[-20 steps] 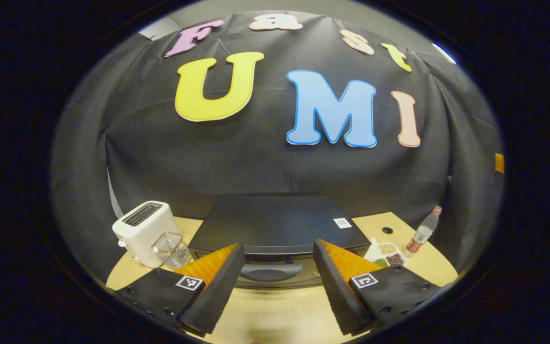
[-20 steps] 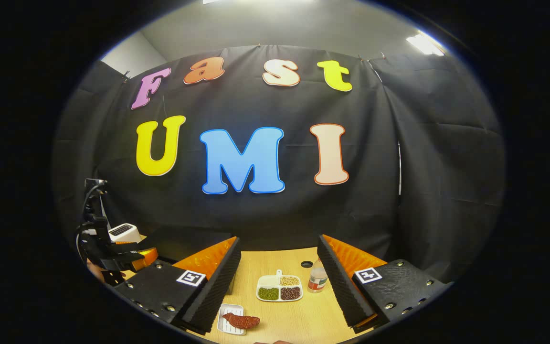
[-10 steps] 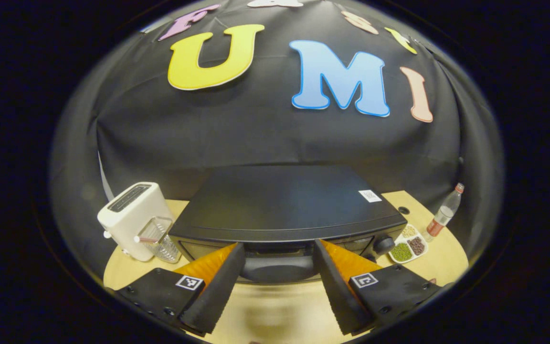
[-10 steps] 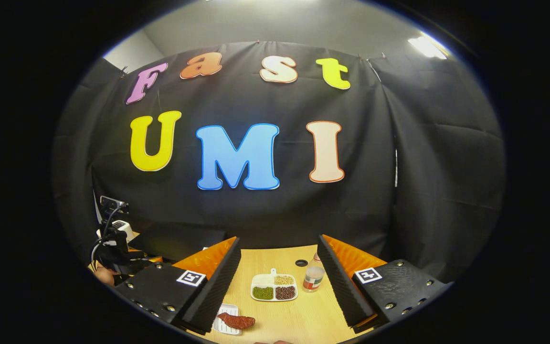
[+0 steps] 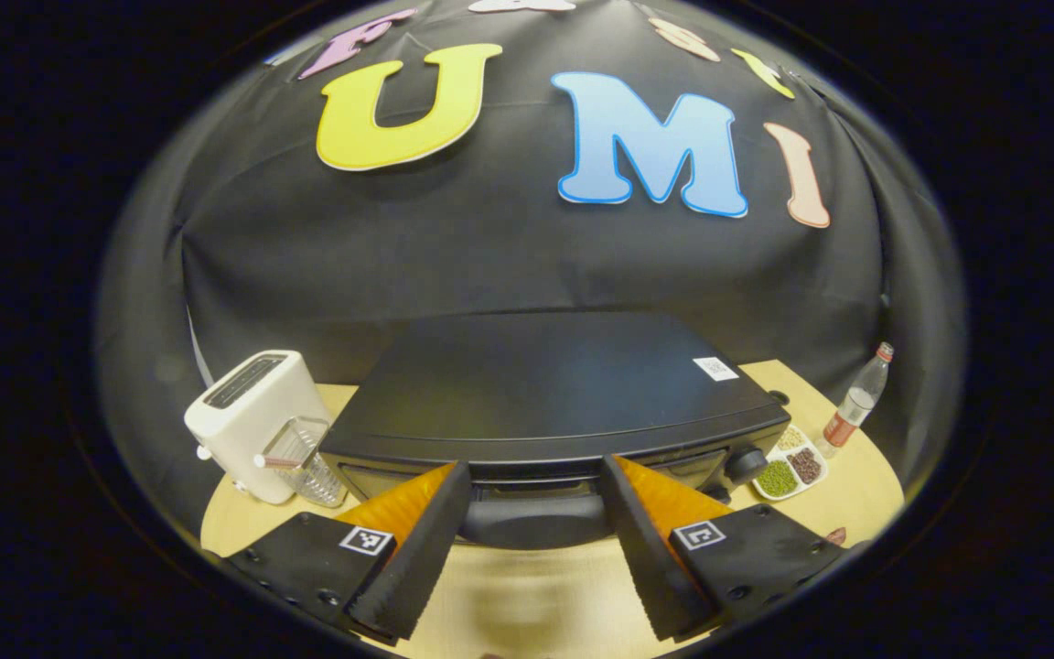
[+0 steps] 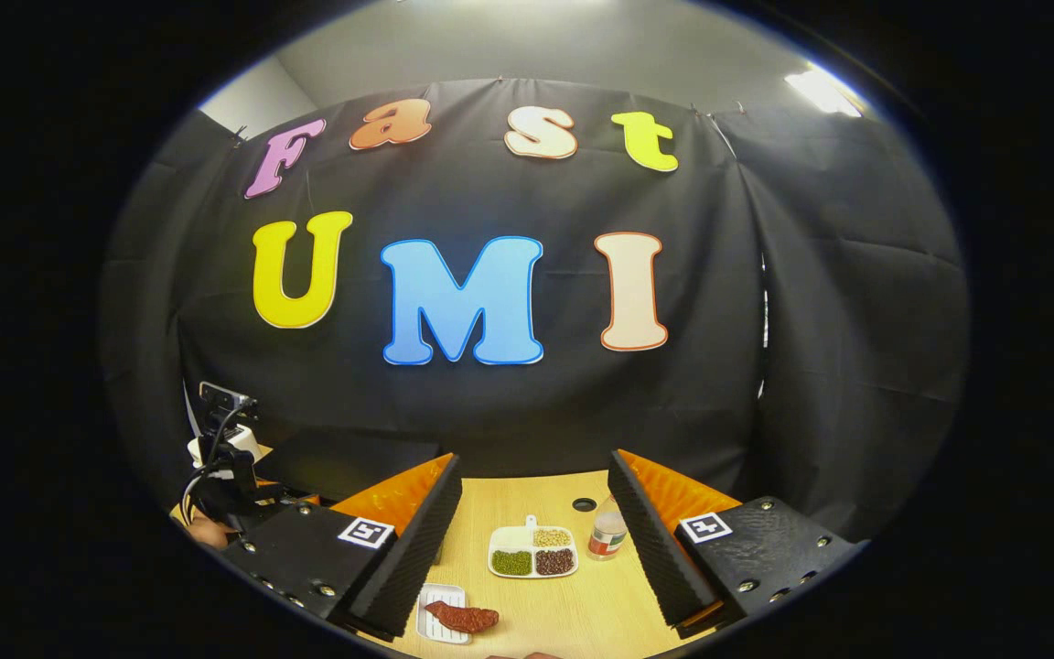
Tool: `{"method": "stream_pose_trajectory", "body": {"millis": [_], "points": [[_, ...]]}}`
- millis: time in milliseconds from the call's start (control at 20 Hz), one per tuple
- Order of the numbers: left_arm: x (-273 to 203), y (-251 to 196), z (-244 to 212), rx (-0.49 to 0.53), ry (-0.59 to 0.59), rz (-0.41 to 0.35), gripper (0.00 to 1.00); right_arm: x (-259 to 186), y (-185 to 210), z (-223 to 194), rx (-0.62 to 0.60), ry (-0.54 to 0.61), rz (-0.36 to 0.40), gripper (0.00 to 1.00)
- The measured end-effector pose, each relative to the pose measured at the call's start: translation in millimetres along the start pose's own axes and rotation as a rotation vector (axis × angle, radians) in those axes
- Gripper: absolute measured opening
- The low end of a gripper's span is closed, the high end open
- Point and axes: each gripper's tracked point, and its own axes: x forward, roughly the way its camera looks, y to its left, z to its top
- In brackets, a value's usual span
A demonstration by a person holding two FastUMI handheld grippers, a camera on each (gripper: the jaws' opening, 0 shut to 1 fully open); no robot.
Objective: Open the electric oven with the left hand, put the food in, and close the electric oven.
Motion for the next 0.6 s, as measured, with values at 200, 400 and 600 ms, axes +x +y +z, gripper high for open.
{"method": "stream_pose_trajectory", "body": {"millis": [200,400,600], "points": [[-9.8,-1.5,-8.7,-0.001,0.001,-0.003,1.0,-3.0,3.7,0.4,0.001,-0.003,0.007,0.98],[-21.9,-2.5,-22.1,-0.002,0.01,-0.003,1.0,-6.5,8.6,2.4,0.0,-0.006,0.021,0.98],[-33.5,-4.5,-37.1,-0.009,0.022,-0.005,0.96,-13.5,11.4,11.5,-0.003,-0.031,0.029,0.98]]}}
